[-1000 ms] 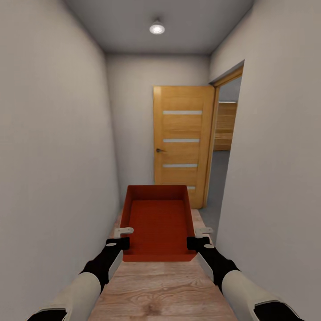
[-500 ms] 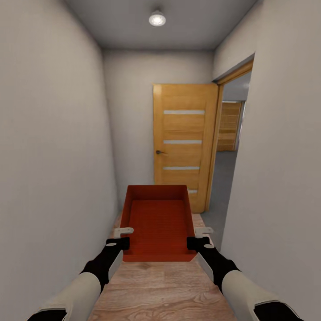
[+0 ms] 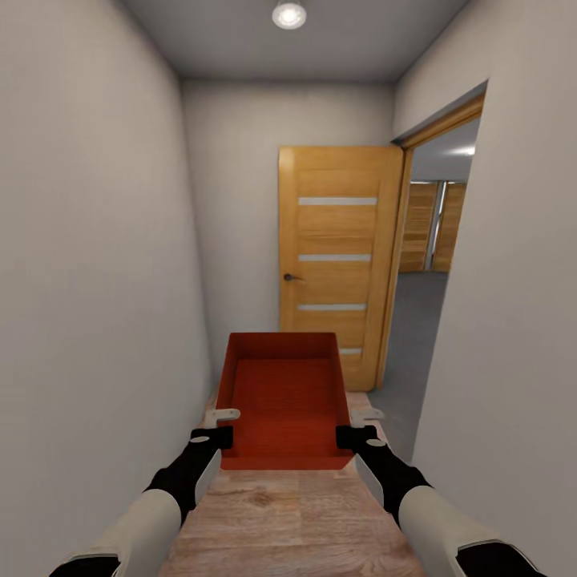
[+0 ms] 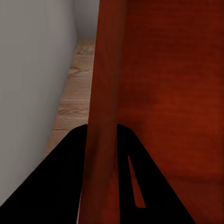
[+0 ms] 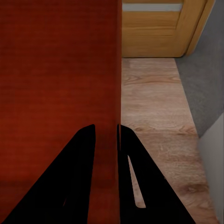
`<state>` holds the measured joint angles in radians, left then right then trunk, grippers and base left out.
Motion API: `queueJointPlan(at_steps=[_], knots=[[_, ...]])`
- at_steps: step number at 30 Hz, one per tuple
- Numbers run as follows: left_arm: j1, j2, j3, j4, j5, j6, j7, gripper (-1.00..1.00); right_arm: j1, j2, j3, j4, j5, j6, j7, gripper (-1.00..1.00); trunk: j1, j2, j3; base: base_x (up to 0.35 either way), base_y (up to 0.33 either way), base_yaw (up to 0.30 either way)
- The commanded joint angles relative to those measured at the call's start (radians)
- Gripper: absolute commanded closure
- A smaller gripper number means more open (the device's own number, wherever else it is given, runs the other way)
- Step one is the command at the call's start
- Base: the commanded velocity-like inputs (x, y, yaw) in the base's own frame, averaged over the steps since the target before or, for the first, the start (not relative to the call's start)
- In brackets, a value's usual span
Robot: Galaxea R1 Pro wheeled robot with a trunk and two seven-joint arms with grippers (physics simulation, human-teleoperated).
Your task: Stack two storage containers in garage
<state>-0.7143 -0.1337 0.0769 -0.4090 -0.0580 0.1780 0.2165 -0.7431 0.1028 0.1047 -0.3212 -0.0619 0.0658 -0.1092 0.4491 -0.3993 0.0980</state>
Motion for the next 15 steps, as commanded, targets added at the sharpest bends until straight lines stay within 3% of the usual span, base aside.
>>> queueJointPlan(at_steps=[1,15], knots=[[-0.001,-0.001,0.06,-0.037,0.026,0.008,0.046,1.0,0.001,0.0,0.009,-0.001,-0.026,0.006,0.003,1.0,0.001,-0.001,0.0,0.322,0.041,0.0],[-0.001,-0.001,0.06,-0.037,0.026,0.008,0.046,1.0,0.001,0.0,0.009,-0.001,-0.026,0.006,0.003,1.0,0.001,-0.001,0.0,0.322,0.004,0.0]])
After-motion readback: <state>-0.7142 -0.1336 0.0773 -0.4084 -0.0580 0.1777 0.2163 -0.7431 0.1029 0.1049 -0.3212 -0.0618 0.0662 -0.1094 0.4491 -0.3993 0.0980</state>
